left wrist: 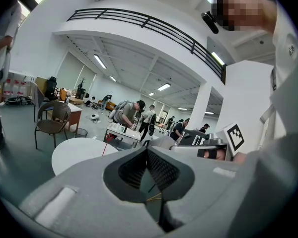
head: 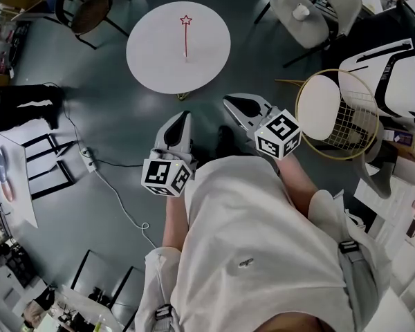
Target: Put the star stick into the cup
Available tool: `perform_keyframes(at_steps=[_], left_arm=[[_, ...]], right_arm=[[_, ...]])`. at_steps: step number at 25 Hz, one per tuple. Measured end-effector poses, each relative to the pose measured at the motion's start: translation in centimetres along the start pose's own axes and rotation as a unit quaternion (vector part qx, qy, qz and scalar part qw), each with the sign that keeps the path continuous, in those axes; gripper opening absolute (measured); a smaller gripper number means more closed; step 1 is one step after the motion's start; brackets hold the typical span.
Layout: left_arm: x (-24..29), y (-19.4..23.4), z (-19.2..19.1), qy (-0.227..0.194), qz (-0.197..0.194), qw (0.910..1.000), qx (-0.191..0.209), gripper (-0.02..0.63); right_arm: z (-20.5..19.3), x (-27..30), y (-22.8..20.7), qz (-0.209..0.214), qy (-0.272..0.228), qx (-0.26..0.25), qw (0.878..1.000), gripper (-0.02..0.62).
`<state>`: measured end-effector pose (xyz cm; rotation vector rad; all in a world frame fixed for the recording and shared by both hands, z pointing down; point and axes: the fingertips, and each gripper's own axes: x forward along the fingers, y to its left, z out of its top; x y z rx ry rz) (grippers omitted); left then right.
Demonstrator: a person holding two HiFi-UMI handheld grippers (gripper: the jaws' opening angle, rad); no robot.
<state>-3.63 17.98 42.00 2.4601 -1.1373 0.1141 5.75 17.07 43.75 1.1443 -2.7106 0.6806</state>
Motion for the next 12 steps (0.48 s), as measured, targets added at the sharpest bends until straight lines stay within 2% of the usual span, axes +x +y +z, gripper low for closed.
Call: perform_keyframes(at_steps=[12], left_arm=[[0.20,0.06,-0.41,0.005,0.005,1.0000,0.000,0.011]], right_arm=[[-0.30,0.30,-0.06,0.005,0.008,-0.007,1.000,0.007]])
